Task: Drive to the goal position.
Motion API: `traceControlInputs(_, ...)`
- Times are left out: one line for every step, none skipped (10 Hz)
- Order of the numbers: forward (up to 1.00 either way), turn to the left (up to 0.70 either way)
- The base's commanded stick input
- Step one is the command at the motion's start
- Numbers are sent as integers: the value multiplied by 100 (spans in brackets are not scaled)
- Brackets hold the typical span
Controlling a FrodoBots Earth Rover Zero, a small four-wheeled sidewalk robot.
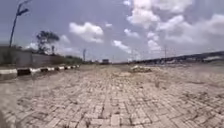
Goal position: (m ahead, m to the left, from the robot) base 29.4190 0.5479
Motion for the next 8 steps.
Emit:
traceControlInputs(85,0)
traceControlInputs(85,0)
traceControlInputs(85,0)
traceControlInputs(85,0)
traceControlInputs(85,0)
traceControlInputs(85,17)
traceControlInputs(85,34)
traceControlInputs(85,34)
